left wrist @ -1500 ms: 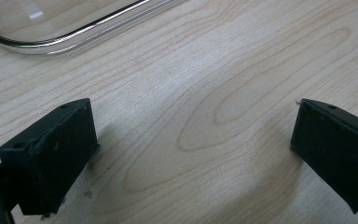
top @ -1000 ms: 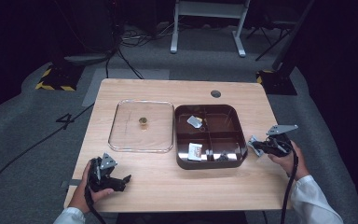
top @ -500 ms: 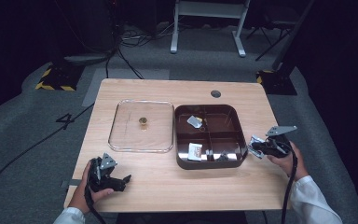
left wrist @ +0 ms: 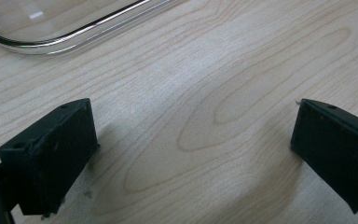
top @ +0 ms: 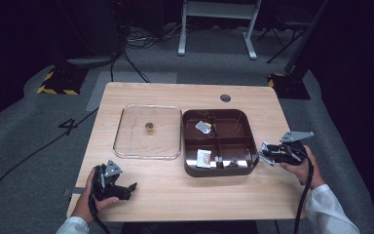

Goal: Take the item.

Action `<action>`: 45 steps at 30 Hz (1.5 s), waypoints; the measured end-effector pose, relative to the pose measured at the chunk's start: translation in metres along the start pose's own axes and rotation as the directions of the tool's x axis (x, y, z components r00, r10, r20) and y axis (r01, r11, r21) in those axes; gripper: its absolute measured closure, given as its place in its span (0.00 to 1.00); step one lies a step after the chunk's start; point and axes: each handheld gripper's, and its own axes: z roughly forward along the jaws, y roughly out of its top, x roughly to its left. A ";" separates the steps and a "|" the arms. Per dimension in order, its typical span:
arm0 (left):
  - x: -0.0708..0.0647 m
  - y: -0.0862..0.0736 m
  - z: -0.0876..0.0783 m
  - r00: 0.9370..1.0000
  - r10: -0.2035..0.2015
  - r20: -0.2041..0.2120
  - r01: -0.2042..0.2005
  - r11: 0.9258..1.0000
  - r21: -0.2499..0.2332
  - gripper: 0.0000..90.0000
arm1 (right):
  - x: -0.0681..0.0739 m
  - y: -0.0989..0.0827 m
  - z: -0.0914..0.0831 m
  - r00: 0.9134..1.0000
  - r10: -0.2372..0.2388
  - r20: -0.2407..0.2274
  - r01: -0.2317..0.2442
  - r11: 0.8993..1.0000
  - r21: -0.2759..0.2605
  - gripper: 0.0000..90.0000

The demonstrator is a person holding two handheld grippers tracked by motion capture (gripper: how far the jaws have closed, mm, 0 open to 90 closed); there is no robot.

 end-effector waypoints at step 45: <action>0.000 0.000 0.000 1.000 -0.001 -0.002 0.001 1.000 -0.002 0.00 | 0.015 -0.055 -0.033 0.996 -0.027 0.083 0.027 1.000 -0.002 0.28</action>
